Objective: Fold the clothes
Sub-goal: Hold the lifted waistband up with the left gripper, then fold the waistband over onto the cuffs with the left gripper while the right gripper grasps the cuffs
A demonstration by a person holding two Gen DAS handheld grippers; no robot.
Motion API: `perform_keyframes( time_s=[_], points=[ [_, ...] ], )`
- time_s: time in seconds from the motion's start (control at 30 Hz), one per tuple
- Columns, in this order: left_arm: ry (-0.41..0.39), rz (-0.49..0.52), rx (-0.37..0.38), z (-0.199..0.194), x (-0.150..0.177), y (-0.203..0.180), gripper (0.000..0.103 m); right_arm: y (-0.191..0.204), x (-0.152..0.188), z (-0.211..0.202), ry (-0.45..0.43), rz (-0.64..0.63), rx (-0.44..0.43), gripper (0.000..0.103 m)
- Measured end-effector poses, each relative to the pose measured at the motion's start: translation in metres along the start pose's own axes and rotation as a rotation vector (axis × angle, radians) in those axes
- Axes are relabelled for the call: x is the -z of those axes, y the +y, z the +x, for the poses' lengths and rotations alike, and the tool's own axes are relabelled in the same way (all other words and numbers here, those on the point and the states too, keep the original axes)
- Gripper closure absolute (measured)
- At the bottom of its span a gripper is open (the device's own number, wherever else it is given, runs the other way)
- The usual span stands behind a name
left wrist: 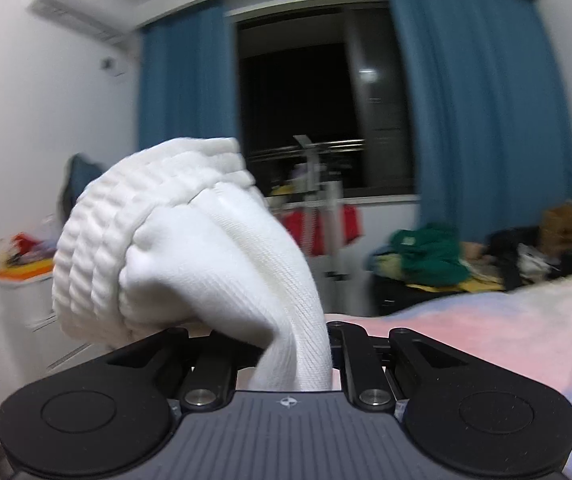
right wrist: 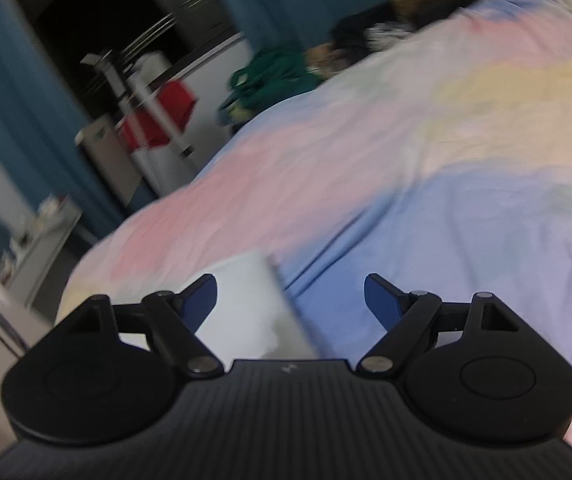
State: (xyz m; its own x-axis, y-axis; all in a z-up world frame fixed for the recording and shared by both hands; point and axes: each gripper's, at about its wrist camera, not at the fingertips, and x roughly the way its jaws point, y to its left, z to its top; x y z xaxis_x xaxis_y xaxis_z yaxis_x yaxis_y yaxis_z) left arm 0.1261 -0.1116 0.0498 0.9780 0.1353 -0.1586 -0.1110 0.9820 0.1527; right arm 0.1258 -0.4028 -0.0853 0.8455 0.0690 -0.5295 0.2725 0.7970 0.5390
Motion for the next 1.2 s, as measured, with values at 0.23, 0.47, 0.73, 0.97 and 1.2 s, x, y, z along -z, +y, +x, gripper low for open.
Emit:
perform_keyframes(
  time_s=[0.23, 0.47, 0.73, 0.97, 1.2],
  points=[
    [0.067, 0.164, 0.121, 0.009, 0.071, -0.115, 0.088, -0.025, -0.02, -0.011, -0.089, 0.073, 0.06, 0.02],
    [0.202, 0.413, 0.185, 0.044, 0.137, -0.18, 0.078, -0.044, -0.024, -0.012, -0.101, 0.154, 0.043, 0.02],
    [0.203, 0.494, 0.193, 0.045, 0.142, -0.162, 0.023, -0.036, -0.019, -0.013, -0.077, 0.135, -0.053, 0.019],
    [0.273, 0.483, 0.218, -0.003, 0.147, -0.056, 0.014, -0.034, -0.006, -0.001, 0.088, 0.243, -0.265, 0.018],
    [0.294, 0.38, 0.187, -0.017, 0.152, -0.001, 0.012, -0.035, 0.008, -0.004, 0.179, 0.325, -0.303, 0.019]
  ],
)
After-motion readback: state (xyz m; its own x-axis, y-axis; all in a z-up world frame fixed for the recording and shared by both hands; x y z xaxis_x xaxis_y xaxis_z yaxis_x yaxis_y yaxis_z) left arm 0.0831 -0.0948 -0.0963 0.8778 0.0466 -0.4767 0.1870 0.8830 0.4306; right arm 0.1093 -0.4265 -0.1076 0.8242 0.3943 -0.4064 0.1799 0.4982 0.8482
